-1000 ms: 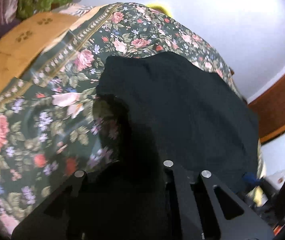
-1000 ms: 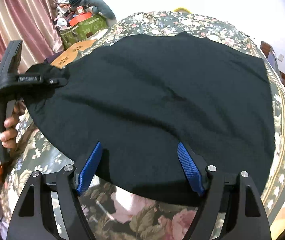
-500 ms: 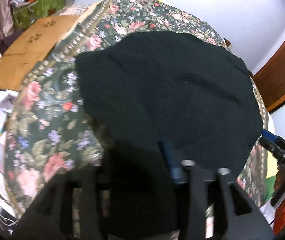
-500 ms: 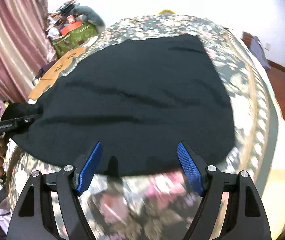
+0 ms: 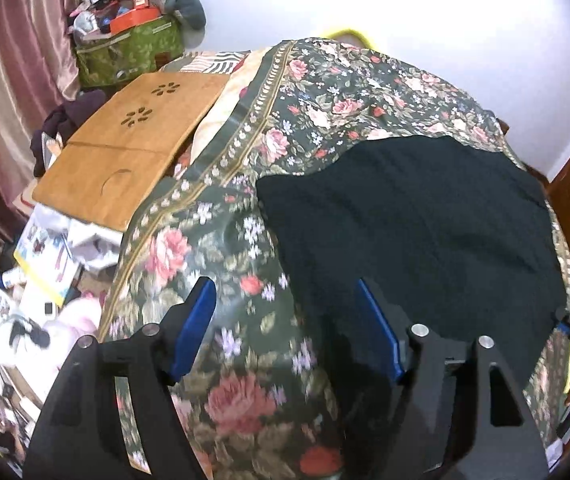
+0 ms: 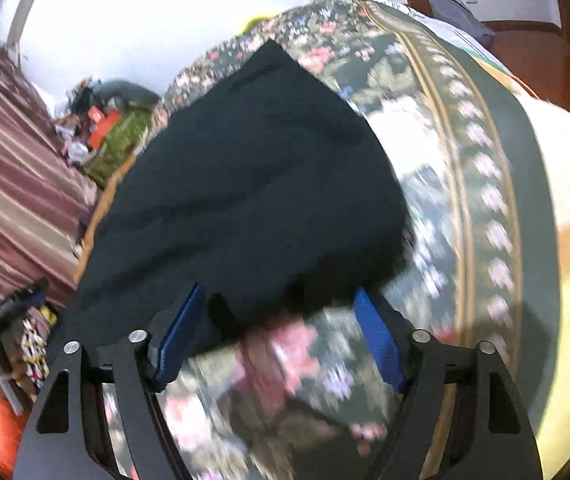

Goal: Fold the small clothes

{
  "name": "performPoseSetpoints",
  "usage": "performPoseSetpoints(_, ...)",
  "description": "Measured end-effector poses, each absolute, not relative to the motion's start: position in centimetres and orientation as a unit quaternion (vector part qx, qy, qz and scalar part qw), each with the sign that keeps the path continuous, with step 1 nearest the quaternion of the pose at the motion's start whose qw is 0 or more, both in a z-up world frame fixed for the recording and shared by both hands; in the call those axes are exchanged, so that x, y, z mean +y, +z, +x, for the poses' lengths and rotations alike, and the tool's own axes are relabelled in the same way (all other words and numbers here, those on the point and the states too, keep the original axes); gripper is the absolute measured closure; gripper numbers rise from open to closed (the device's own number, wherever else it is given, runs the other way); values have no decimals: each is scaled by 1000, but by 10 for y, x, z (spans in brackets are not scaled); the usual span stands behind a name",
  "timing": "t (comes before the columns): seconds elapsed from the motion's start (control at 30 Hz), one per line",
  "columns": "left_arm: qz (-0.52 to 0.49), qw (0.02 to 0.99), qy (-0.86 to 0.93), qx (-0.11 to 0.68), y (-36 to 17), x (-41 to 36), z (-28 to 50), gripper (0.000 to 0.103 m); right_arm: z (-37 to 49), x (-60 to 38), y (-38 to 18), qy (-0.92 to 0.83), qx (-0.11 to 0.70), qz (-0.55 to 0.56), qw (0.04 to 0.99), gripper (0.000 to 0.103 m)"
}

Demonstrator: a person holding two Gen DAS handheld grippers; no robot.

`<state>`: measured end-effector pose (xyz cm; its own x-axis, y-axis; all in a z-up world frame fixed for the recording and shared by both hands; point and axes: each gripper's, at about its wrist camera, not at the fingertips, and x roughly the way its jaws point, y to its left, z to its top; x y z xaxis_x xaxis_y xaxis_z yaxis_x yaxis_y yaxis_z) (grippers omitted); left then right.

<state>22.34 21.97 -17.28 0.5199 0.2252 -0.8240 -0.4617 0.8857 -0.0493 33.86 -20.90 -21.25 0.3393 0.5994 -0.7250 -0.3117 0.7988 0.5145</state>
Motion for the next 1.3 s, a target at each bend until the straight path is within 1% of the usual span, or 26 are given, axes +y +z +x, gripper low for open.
performPoseSetpoints(0.03,-120,863,197,449,-174,221,235,32,345,-203,-212,279,498,133,810,50)
performPoseSetpoints(0.07,-112,865,195,449,-175,221,242,32,349,-198,-211,275,495,117,816,64)
performPoseSetpoints(0.1,-98,867,192,450,-175,223,254,31,350,-196,-210,275,492,105,819,81)
performPoseSetpoints(0.13,-88,868,190,451,-176,224,265,30,355,-191,-208,281,488,83,822,89)
performPoseSetpoints(0.17,-79,869,185,452,-177,226,277,29,362,-188,-205,289,486,69,822,95)
performPoseSetpoints(0.23,-67,871,174,456,-180,232,298,25,371,-186,-198,294,484,48,823,95)
performPoseSetpoints(0.37,-58,867,134,477,-198,248,345,25,402,-186,-186,286,467,-3,837,97)
performPoseSetpoints(0.47,-80,864,102,487,-211,255,364,25,432,-183,-178,269,455,-29,849,97)
performPoseSetpoints(0.53,-114,860,67,493,-220,256,373,25,452,-184,-173,248,445,-23,860,97)
performPoseSetpoints(0.63,-133,852,30,506,-233,248,379,25,469,-190,-167,221,449,6,866,96)
performPoseSetpoints(0.67,-130,849,21,512,-237,243,381,25,466,-192,-165,218,450,13,866,93)
performPoseSetpoints(0.7,-117,847,18,518,-241,236,381,25,459,-192,-162,220,452,14,864,81)
performPoseSetpoints(0.73,-105,848,21,519,-242,231,380,26,451,-191,-160,225,452,13,863,72)
performPoseSetpoints(0.77,-83,850,28,520,-242,222,379,27,445,-192,-158,230,450,12,863,53)
performPoseSetpoints(0.8,-74,851,31,519,-242,218,378,34,429,-192,-156,238,447,7,862,42)
performPoseSetpoints(0.87,-72,852,34,517,-241,212,374,50,415,-190,-153,258,449,-2,856,40)
performPoseSetpoints(0.9,-80,851,28,517,-239,210,372,76,398,-189,-153,275,457,-7,846,40)
performPoseSetpoints(0.93,-86,849,26,521,-237,208,368,81,398,-183,-154,285,466,-7,838,39)
performPoseSetpoints(0.97,-83,849,31,521,-236,206,366,82,385,-181,-156,298,476,-5,827,38)
performPoseSetpoints(1.0,-81,848,31,523,-235,203,363,85,378,-180,-157,306,482,-3,821,36)
performPoseSetpoints(1.13,-97,843,22,529,-232,196,347,91,331,-164,-178,349,525,13,776,36)
performPoseSetpoints(1.23,-110,838,10,534,-230,188,329,92,305,-151,-190,374,534,19,758,36)
performPoseSetpoints(1.27,-116,836,4,536,-229,184,320,92,300,-148,-193,374,533,19,758,33)
performPoseSetpoints(1.3,-119,835,0,538,-228,180,314,92,294,-146,-193,369,524,16,767,33)
